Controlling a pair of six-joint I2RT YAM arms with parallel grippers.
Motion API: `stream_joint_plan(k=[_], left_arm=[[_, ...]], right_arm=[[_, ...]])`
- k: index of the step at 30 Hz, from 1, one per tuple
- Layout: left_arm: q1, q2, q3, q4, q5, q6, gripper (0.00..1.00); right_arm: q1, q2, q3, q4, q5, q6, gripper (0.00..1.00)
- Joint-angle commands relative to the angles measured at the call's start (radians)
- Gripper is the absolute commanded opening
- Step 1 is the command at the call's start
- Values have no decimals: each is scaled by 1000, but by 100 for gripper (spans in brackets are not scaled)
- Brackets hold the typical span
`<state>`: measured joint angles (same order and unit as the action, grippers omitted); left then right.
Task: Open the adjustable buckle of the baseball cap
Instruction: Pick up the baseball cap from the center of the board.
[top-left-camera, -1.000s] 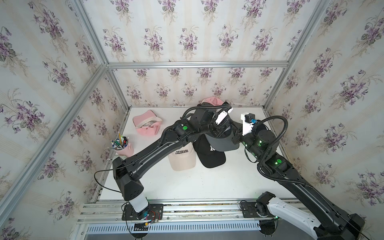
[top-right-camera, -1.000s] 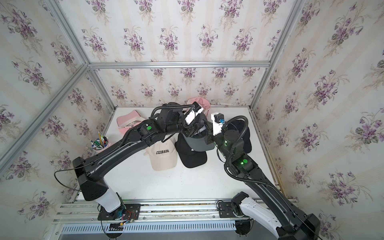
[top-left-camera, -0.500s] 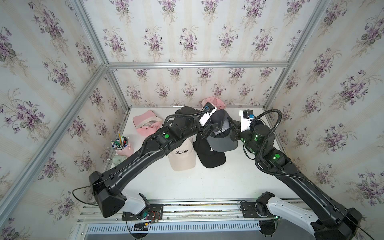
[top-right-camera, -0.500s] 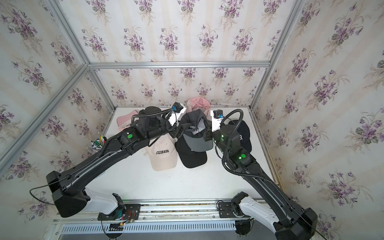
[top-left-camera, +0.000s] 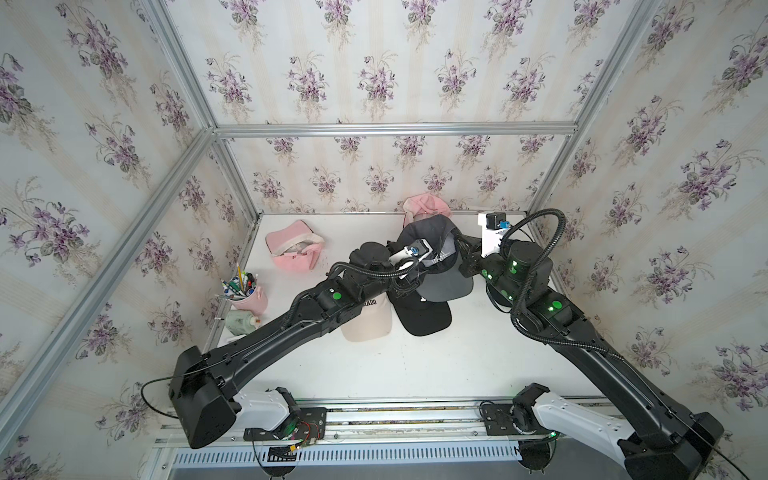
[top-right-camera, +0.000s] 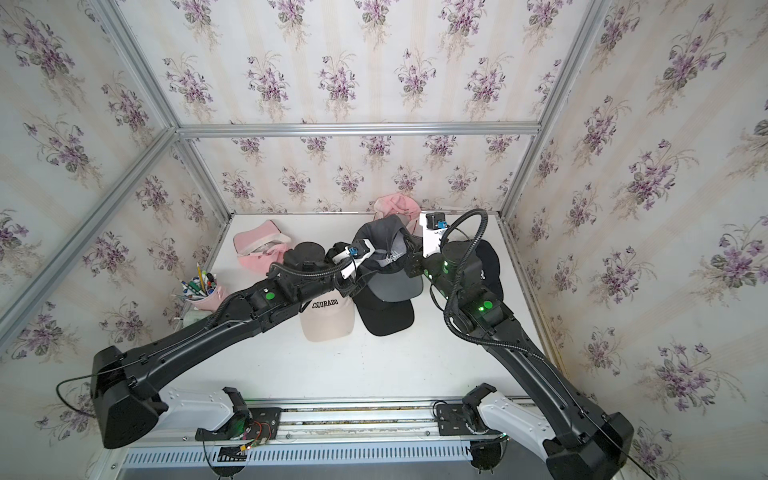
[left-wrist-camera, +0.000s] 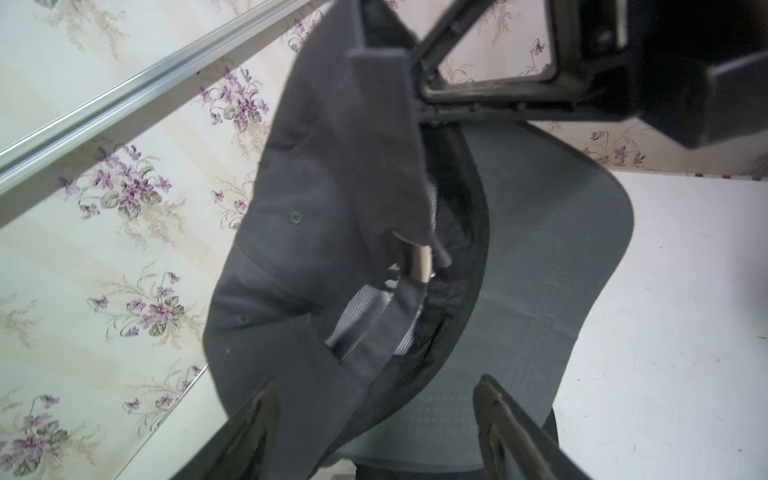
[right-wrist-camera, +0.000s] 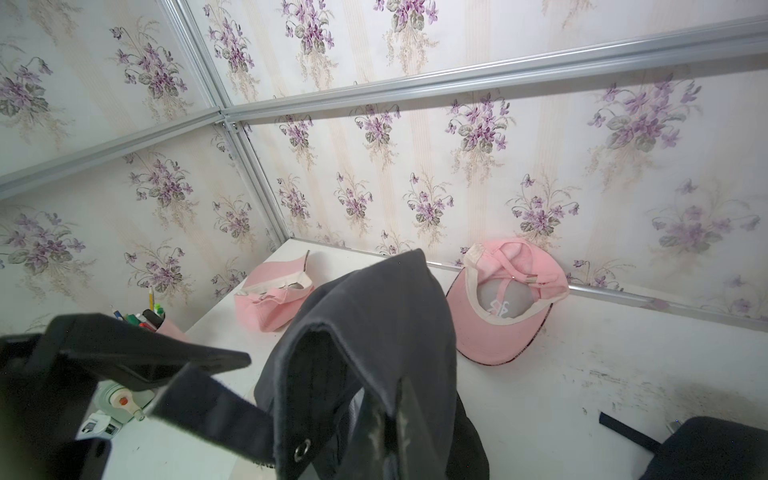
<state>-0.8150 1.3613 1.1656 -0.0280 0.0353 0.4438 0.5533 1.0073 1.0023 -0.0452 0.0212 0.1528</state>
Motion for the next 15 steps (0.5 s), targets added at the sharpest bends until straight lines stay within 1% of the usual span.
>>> stream_joint_plan(k=[1,4,5,9,12,15], left_arm=[[-11,33,4,157,-83,104,74],[-16,45,11,195,-104,121,74],[-17,82,12,213,-113,126,75],[-18,128,46,221,-141,147,72],[-18,137,62,217,-145,142,62],[-18,120,60,226,-141,132,47]], right_arm=[[-1,2,15,3,-41,13,0],[-1,-1,18,1,-67,21,0],[-1,-2,20,-2,-73,23,0],[-1,-3,25,-21,-81,28,0],[-1,-8,24,-32,-73,27,0],[-1,-20,10,-34,-57,23,0]])
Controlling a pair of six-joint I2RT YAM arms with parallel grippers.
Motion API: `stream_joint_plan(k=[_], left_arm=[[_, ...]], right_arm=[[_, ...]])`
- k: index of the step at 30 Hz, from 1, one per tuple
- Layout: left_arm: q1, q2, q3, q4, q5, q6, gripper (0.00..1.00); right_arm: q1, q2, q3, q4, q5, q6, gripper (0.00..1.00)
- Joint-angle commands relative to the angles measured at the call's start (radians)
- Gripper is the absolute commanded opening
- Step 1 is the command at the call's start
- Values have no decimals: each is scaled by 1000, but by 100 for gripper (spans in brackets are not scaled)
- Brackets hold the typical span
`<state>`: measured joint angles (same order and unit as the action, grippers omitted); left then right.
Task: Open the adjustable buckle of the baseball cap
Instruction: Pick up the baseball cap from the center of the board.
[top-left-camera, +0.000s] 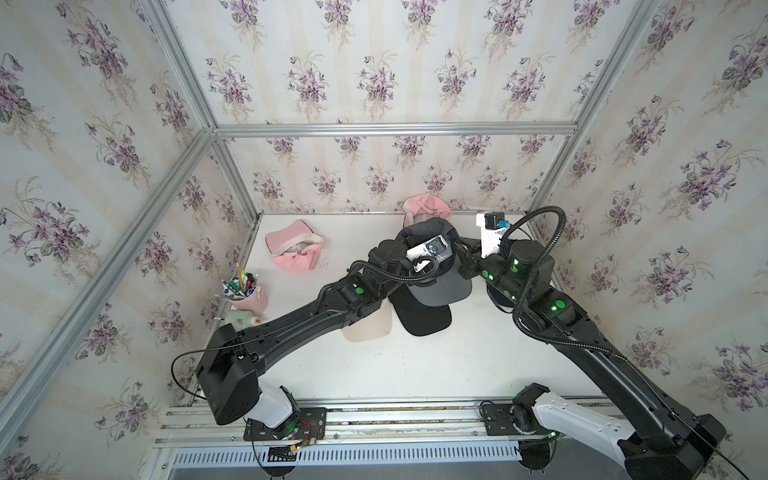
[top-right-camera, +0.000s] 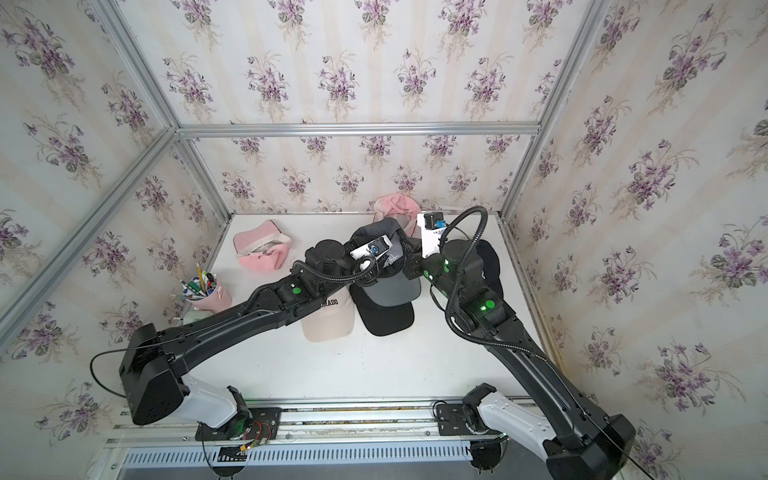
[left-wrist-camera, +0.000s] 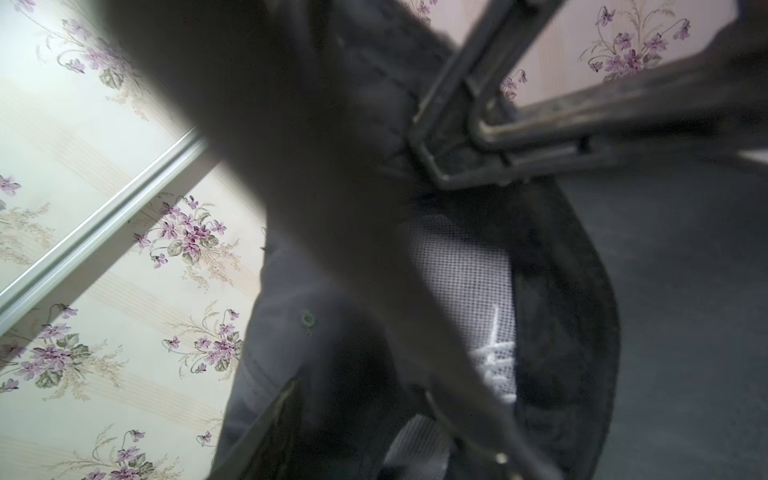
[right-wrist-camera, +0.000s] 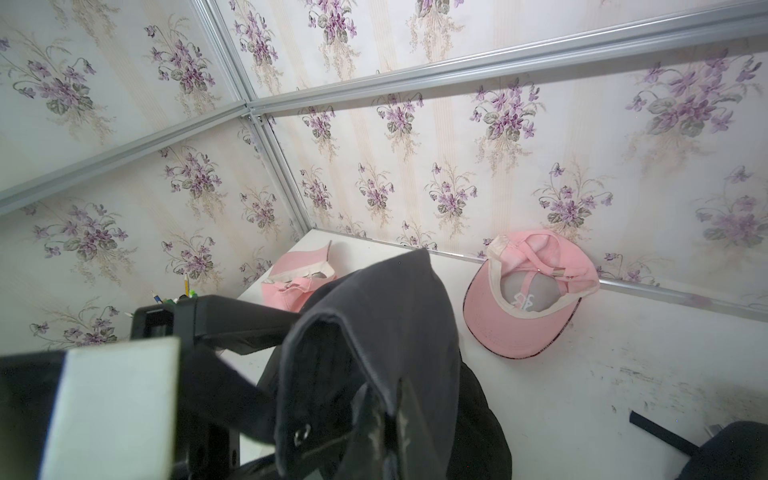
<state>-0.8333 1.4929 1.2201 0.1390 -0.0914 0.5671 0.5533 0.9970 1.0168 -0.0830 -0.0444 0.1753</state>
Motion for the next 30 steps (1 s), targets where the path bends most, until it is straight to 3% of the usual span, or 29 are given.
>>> stream_joint_plan(k=[1,17,23,25,28,30], left_arm=[[0,-20,2,60,-14,7,43],[1,-96,19,-31,3,13,7],[2,-115,43,-55,41,2,0],[2,-121,53,-65,57,1,0],[1,-125,75,-90,80,-7,0],[2,-125,91,-107,95,-15,0]], right_arm=[[-1,-13,-9,5,14,1,0],[-1,-21,-61,43,-22,-61,0],[-1,-35,-84,55,-57,-117,0],[-1,-41,-88,55,-72,-137,12],[-1,-43,-84,58,-91,-157,21],[-1,-44,-78,66,-114,-170,34]])
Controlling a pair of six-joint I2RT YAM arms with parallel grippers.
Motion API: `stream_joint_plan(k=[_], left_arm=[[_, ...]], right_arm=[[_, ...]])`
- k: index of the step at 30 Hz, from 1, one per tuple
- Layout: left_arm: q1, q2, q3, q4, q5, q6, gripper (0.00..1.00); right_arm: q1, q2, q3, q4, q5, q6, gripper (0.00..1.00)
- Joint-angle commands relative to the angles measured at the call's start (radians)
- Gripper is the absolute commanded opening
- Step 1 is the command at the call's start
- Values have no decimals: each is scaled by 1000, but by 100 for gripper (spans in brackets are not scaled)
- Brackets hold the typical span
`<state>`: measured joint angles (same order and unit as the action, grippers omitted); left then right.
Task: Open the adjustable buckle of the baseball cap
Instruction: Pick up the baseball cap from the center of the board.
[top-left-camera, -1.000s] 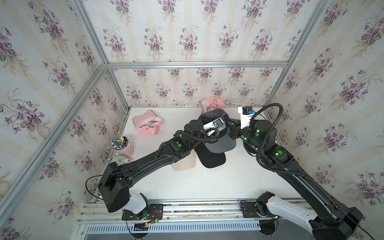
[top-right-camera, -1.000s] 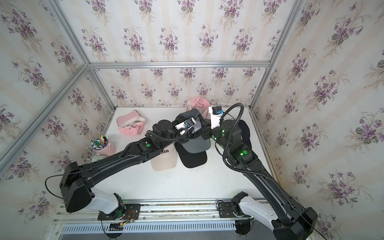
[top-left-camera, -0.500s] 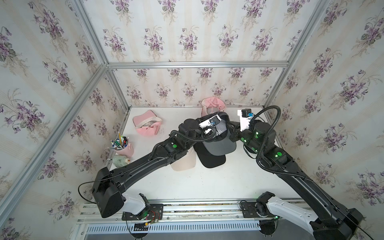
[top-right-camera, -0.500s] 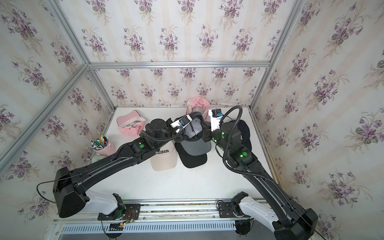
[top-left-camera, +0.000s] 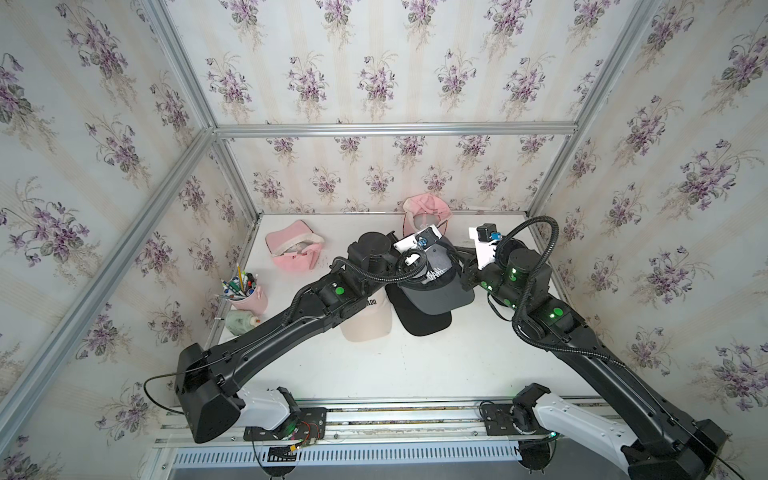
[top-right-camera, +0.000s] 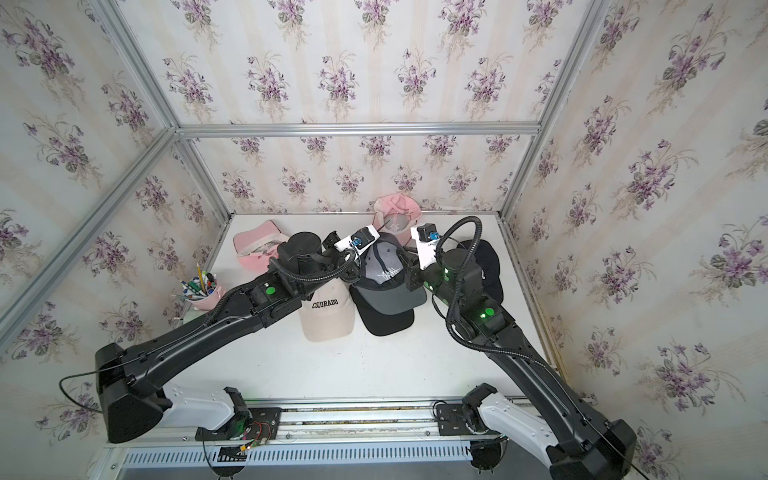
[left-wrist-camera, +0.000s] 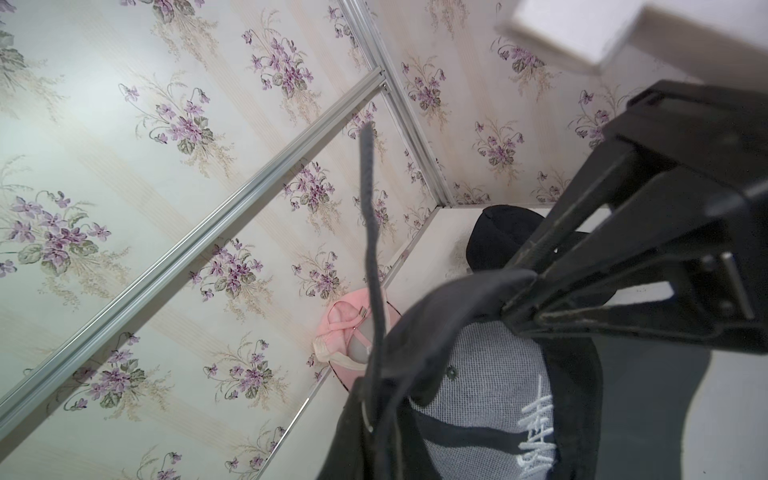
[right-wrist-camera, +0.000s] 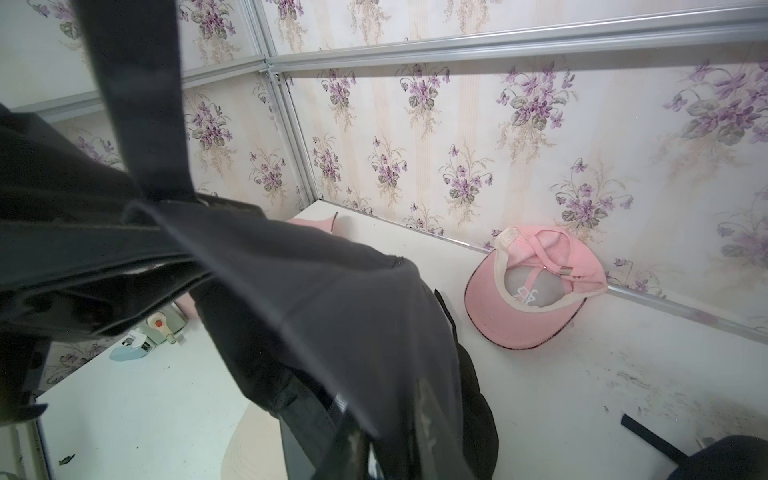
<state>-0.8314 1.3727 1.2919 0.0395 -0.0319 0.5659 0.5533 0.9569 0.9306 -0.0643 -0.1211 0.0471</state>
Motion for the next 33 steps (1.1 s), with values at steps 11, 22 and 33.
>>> stream_joint_plan(k=[11,22,33], left_arm=[[-4,34,142,-125,85,-81,0],[-9,88,164,-146,104,-93,0],[-9,97,172,-155,115,-125,15]], right_arm=[[-1,43,51,126,-138,-53,43],[-1,18,20,198,-105,-66,13],[-1,-5,10,182,-55,-63,0]])
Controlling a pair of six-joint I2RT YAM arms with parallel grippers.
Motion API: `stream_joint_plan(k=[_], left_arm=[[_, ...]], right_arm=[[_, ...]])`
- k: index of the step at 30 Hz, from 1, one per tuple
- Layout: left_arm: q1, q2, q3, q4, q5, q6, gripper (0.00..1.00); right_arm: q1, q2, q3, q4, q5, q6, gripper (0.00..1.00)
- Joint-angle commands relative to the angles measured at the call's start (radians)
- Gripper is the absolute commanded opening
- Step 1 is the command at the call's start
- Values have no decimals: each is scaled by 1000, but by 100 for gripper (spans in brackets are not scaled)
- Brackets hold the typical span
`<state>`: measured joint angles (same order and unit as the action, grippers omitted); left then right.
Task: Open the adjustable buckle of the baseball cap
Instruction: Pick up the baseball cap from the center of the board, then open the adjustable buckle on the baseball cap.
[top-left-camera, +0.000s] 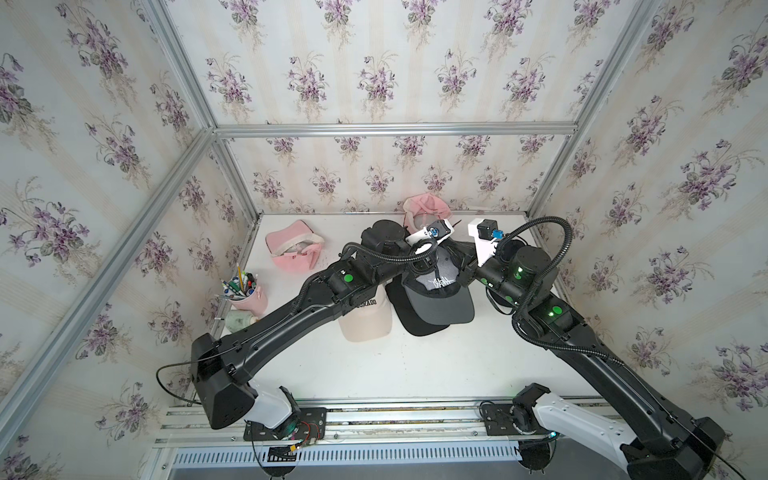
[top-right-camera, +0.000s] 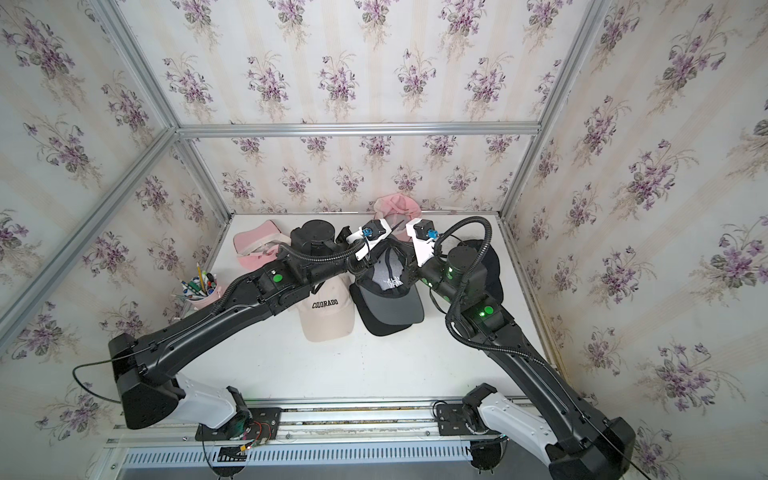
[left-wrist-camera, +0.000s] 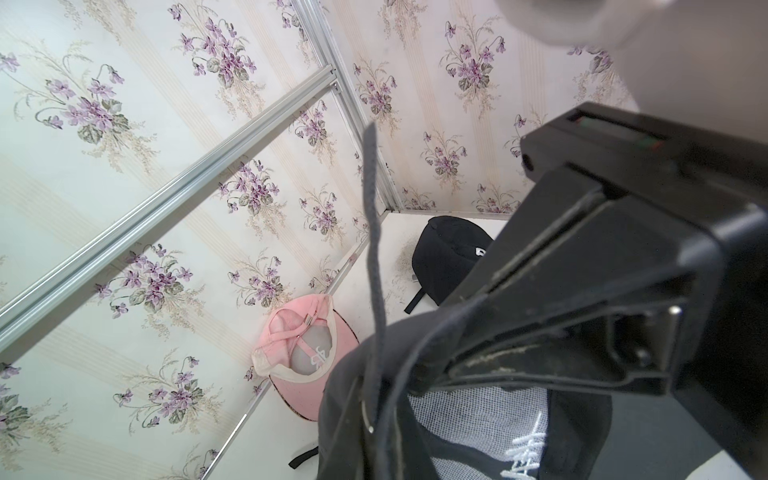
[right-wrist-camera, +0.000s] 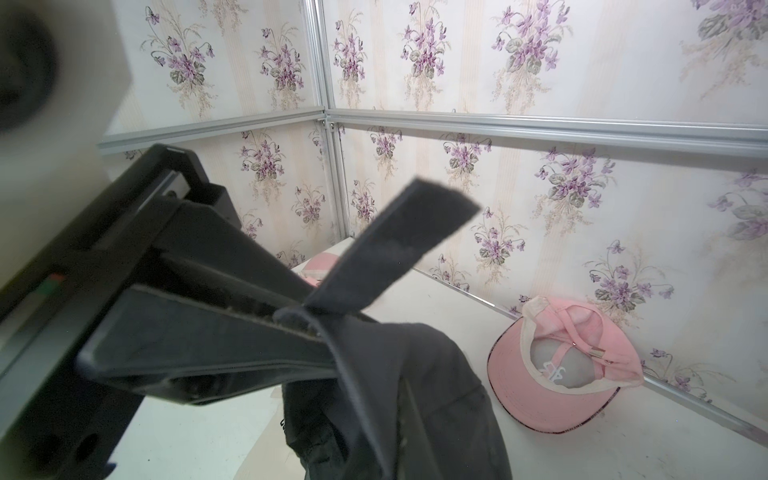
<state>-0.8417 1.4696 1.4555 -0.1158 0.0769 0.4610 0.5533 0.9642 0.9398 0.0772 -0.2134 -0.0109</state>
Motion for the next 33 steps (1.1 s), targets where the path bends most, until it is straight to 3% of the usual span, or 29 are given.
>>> stream_joint_plan(k=[1,16,22,33], left_arm=[[1,-1,8,-5,8,-24,16],[7,-80,6,-65,182,-143,42],[7,-49,69,-67,228,-209,53],[9,66,164,-58,228,-286,60]], right_arm=[[-1,-19,-2,42,45,-3,0],[-1,-34,-19,38,42,17,0],[-1,-19,-18,35,28,23,0],[-1,-4,-15,26,28,25,0]])
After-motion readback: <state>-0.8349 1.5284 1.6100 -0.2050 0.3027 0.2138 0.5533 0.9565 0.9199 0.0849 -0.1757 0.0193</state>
